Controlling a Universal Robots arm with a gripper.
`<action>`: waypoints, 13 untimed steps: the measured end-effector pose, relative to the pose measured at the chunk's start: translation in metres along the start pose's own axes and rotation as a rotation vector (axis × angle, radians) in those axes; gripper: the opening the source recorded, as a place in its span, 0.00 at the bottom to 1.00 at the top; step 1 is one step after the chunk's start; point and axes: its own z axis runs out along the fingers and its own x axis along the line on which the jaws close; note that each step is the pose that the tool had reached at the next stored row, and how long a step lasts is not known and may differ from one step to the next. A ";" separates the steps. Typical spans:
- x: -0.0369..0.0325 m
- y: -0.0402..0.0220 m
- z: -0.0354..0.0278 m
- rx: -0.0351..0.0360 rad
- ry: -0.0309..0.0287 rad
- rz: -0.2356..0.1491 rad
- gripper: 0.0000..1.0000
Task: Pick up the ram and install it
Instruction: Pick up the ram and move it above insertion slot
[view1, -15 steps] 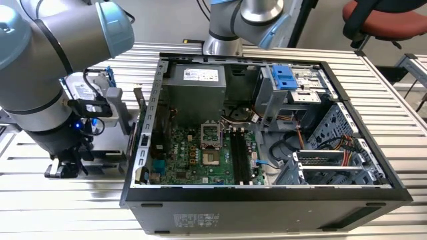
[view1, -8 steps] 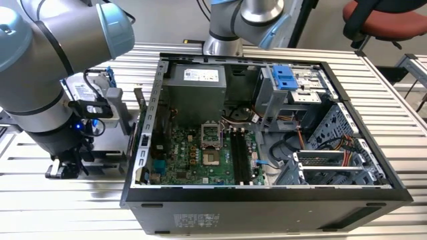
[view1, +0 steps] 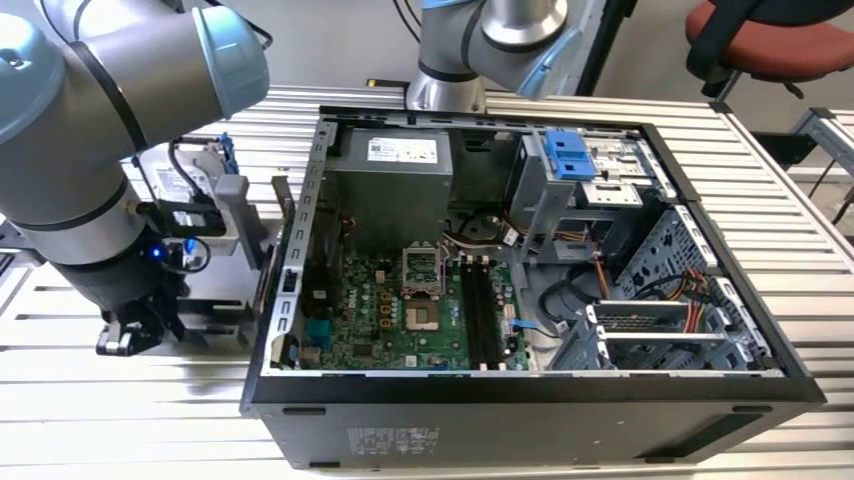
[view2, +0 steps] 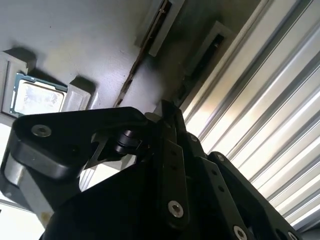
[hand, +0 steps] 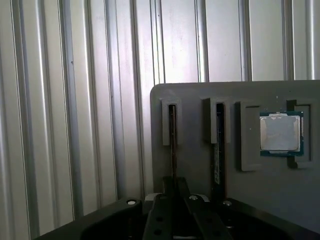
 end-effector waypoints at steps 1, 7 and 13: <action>0.0000 0.0002 0.0001 0.0000 0.0002 0.000 0.00; 0.0009 0.0002 -0.0014 -0.0003 -0.0038 0.001 0.00; 0.0002 0.0010 -0.0271 -0.0003 -0.0038 0.002 0.00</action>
